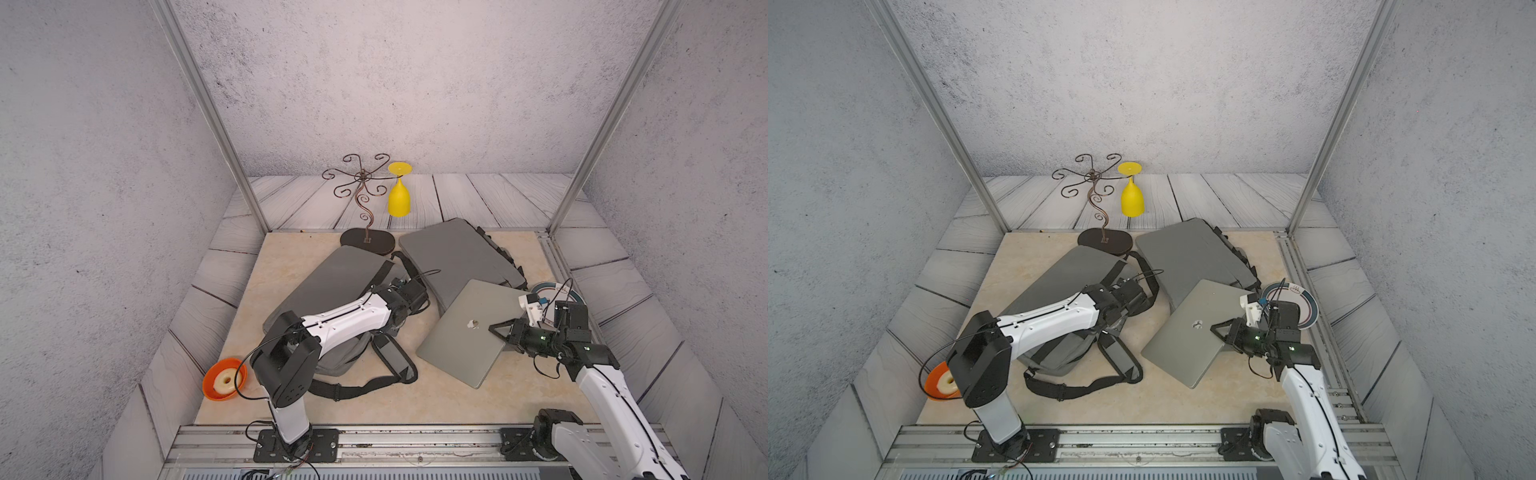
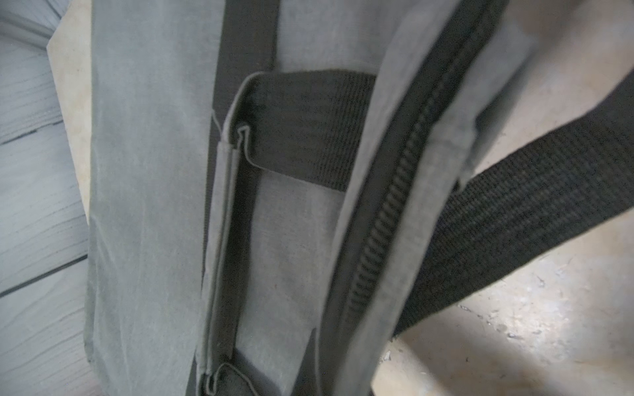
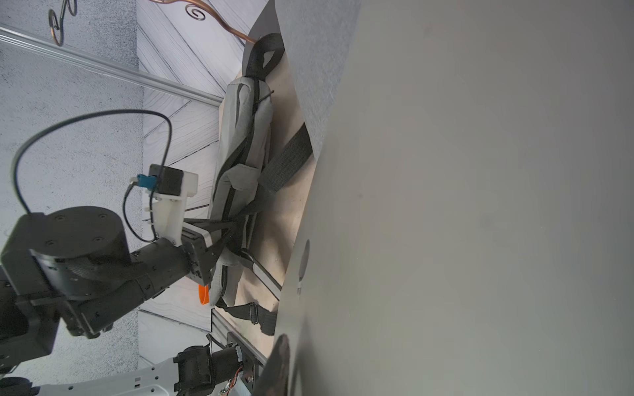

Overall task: Open the zippered laptop bag and take out the laptop
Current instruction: Move the zippered laptop bag to the corner of the board.

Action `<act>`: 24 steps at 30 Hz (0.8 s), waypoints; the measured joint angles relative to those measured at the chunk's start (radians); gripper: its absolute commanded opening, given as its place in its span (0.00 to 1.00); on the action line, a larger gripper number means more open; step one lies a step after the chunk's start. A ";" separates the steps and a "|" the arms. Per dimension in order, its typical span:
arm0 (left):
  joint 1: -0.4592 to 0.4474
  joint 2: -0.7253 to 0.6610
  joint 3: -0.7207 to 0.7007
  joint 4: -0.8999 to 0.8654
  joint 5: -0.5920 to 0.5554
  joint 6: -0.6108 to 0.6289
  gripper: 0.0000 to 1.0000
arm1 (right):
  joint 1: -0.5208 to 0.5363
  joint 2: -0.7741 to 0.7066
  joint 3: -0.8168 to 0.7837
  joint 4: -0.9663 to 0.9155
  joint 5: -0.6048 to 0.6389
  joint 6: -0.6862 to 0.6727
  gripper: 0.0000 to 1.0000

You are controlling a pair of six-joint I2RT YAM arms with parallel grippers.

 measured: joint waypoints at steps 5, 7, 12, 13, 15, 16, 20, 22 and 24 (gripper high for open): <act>-0.001 -0.039 0.000 -0.060 0.036 -0.134 0.00 | 0.007 0.001 0.000 0.017 -0.003 0.004 0.00; 0.004 -0.054 -0.018 -0.067 0.042 -0.174 0.00 | 0.011 0.003 0.000 0.025 -0.005 0.004 0.00; 0.066 -0.061 -0.049 -0.058 0.041 -0.193 0.00 | 0.025 0.021 0.000 0.042 -0.006 0.005 0.00; 0.084 -0.061 -0.051 -0.052 0.039 -0.188 0.00 | 0.027 0.023 0.000 0.044 -0.006 0.004 0.00; 0.120 -0.061 -0.051 -0.037 0.036 -0.174 0.00 | 0.030 0.026 0.000 0.046 -0.007 0.004 0.00; 0.139 -0.061 -0.051 -0.027 0.034 -0.166 0.00 | 0.032 0.028 0.000 0.046 -0.007 0.004 0.00; 0.198 -0.060 -0.051 0.018 0.023 -0.104 0.00 | 0.034 0.031 0.000 0.049 -0.007 0.004 0.00; 0.229 -0.051 -0.049 0.045 0.020 -0.064 0.00 | 0.035 0.032 0.000 0.052 -0.007 0.004 0.00; 0.257 -0.031 -0.041 0.071 0.018 -0.023 0.00 | 0.039 0.033 0.000 0.056 -0.007 0.004 0.00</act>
